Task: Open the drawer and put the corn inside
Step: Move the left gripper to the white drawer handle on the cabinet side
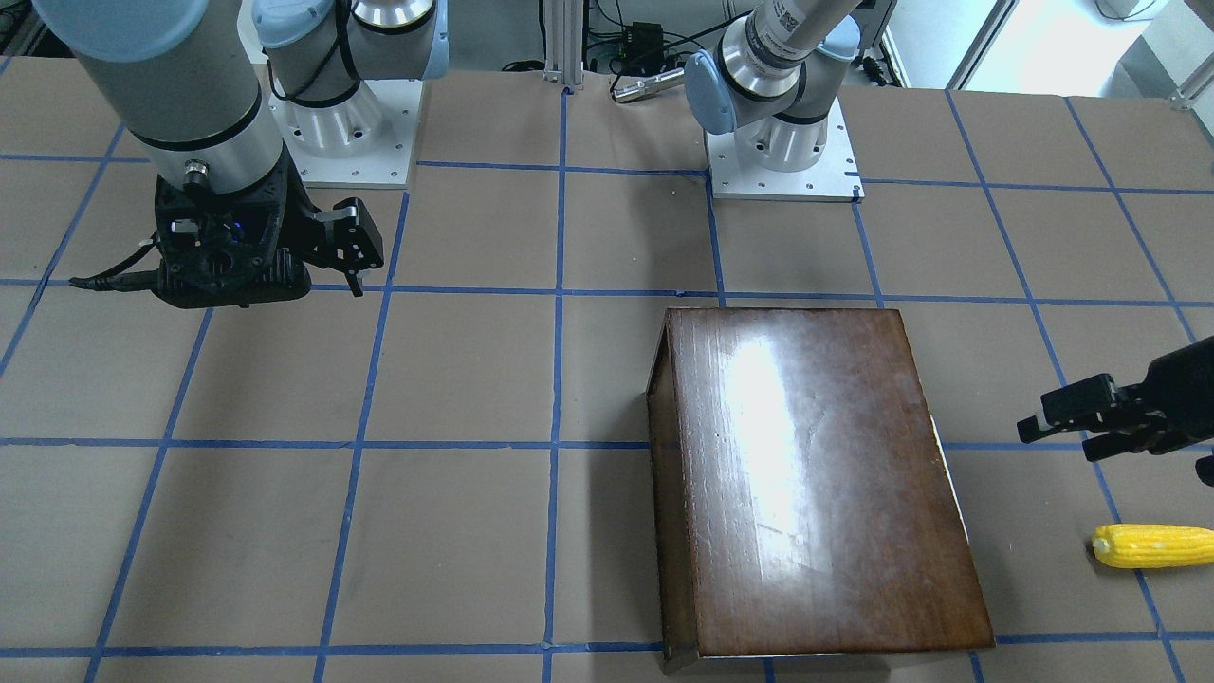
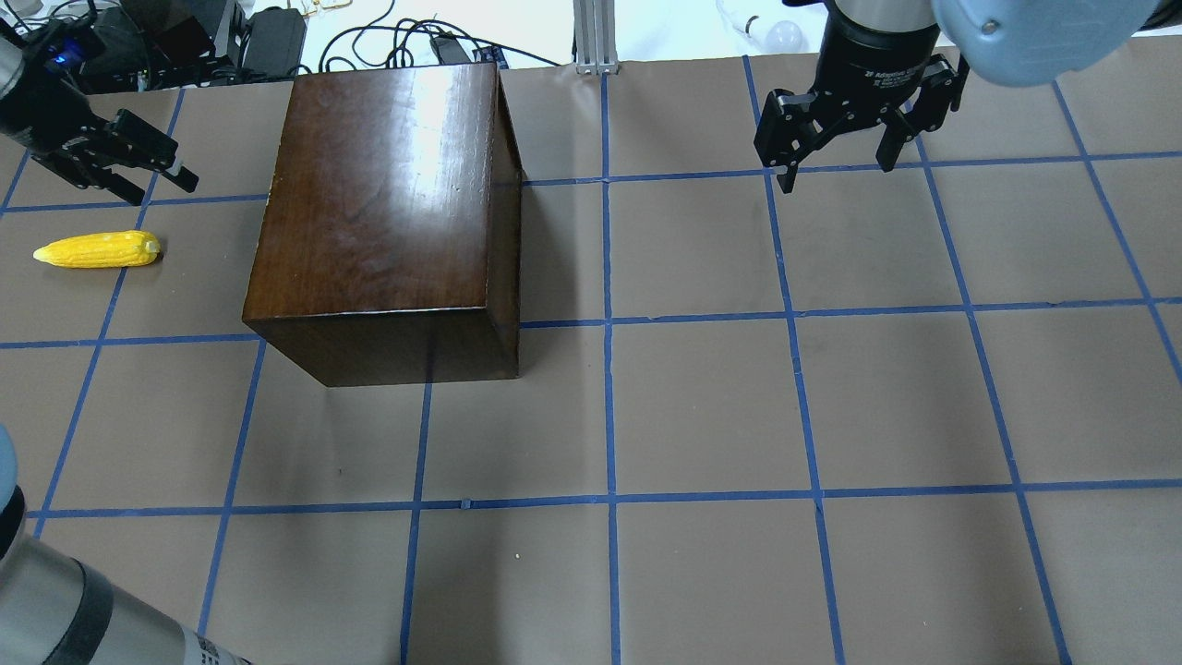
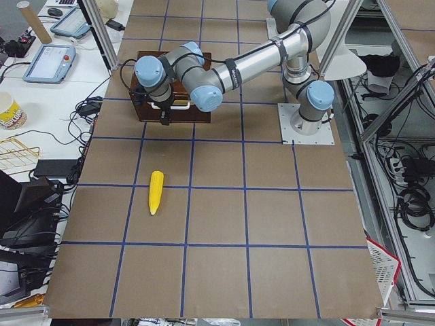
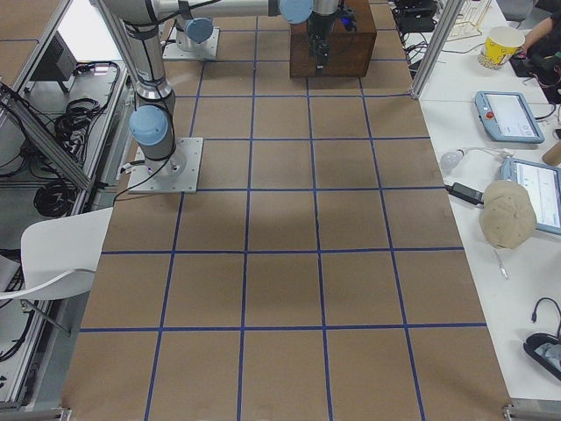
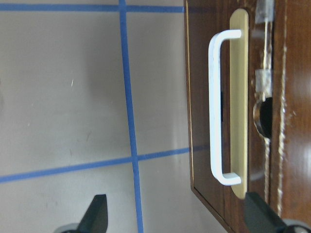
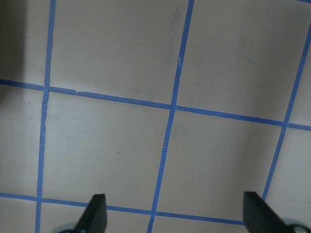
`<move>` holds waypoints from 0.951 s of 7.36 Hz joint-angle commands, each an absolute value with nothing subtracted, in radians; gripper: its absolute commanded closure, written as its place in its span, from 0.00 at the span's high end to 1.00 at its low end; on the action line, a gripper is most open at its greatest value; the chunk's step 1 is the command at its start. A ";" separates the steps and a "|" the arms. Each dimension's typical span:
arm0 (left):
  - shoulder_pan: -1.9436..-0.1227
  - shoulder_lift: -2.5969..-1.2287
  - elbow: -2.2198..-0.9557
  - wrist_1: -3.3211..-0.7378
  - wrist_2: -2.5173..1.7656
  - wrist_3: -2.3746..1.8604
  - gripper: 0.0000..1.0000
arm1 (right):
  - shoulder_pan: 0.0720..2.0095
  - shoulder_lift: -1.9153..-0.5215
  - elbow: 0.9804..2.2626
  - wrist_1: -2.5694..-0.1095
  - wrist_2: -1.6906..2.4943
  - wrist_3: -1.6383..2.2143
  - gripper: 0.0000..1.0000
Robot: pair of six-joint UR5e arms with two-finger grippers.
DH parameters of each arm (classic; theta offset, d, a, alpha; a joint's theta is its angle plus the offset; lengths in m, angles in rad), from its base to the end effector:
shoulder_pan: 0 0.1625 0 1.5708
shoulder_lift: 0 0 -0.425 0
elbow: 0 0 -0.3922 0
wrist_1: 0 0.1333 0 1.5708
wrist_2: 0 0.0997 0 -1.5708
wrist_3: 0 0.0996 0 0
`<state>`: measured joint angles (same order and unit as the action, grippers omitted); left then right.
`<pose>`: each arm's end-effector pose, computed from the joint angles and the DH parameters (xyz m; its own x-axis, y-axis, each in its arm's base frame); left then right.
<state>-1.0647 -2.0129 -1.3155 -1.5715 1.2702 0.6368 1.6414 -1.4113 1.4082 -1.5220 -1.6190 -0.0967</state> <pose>0.1715 -0.6452 0.3617 -0.9334 0.0999 0.3447 0.0979 0.9949 -0.0231 0.1673 -0.5443 0.4794 -0.9847 -0.1685 0.0435 -0.1663 0.9848 0.0501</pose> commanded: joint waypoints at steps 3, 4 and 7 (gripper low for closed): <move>-1.088 -2.075 -1.338 -1.549 1.193 0.611 1.00 | 1.641 -1.411 1.408 -1.523 -1.618 -0.097 1.00; -1.104 -2.074 -1.347 -1.548 1.198 0.557 1.00 | 1.641 -1.411 1.408 -1.523 -1.618 -0.097 1.00; -1.114 -2.088 -1.355 -1.536 1.200 0.486 1.00 | 1.641 -1.411 1.408 -1.522 -1.618 -0.097 1.00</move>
<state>-1.1113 -2.0821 -1.3526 -1.5403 1.1983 0.5171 1.6413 -1.4113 1.4082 -1.5219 -1.6183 -0.0966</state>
